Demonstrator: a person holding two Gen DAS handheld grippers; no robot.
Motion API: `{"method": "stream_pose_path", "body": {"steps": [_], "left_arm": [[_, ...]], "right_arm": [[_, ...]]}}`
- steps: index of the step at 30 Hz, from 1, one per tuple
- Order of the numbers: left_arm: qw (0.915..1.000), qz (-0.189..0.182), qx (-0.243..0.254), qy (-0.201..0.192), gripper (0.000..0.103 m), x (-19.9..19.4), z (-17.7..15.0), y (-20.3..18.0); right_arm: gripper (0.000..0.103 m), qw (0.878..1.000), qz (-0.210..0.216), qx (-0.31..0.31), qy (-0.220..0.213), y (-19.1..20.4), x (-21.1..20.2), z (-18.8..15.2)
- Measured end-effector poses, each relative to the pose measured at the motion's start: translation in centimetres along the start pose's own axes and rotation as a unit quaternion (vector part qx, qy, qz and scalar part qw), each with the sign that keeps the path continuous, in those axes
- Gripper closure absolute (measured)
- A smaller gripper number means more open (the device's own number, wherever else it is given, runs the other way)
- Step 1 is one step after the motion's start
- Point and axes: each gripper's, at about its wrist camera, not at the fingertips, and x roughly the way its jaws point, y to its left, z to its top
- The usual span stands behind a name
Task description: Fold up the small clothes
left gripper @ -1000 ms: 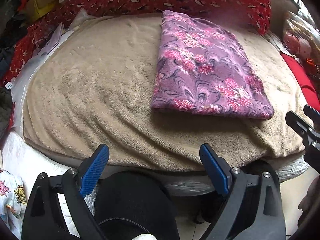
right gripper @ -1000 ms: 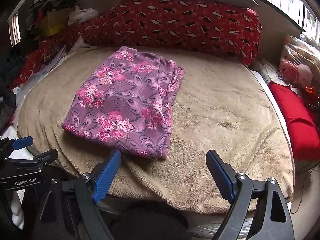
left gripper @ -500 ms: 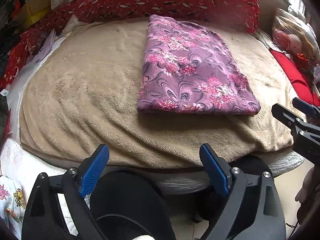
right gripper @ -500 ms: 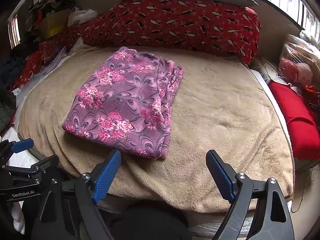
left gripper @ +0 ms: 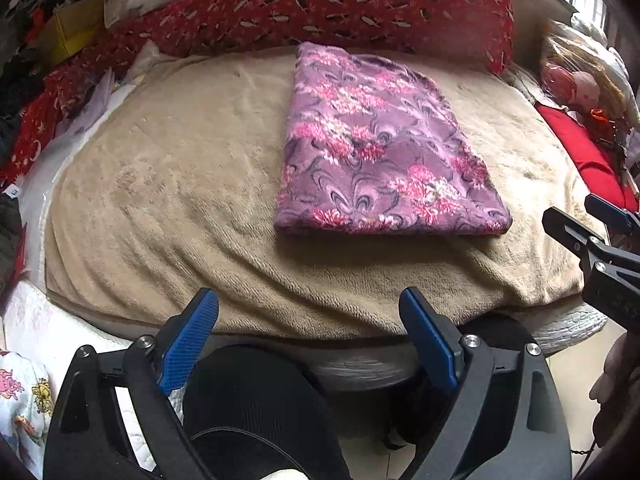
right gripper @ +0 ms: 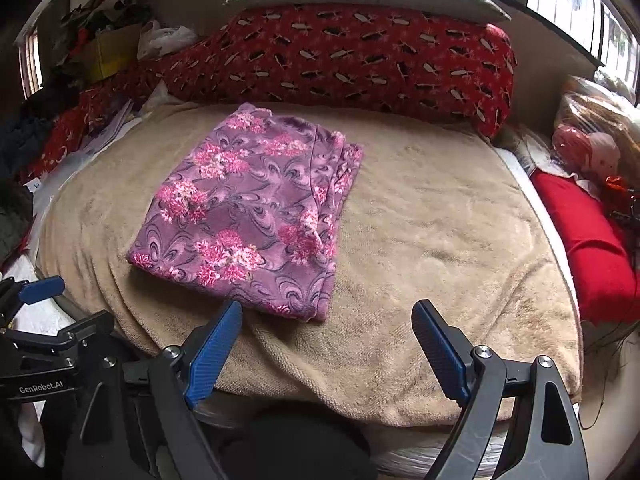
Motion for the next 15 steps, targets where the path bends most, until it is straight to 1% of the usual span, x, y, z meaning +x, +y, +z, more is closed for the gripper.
{"method": "stream_pose_path", "body": {"steps": [7, 9, 15], "left_arm": [[1.0000, -0.002, -0.004, -0.007, 0.010, -0.4, 0.2, 0.0], [1.0000, -0.004, -0.004, -0.008, 0.010, -0.6, 0.2, -0.3], [0.9998, -0.013, 0.008, -0.016, 0.010, -1.3, 0.2, -1.7]], "right_arm": [[0.014, 1.000, 0.006, 0.001, -0.017, -0.6, -0.7, -0.1], [0.011, 1.000, 0.015, -0.001, -0.017, -0.8, -0.7, -0.2], [0.010, 1.000, 0.009, -0.001, -0.021, -1.1, -1.2, -0.6]]}}
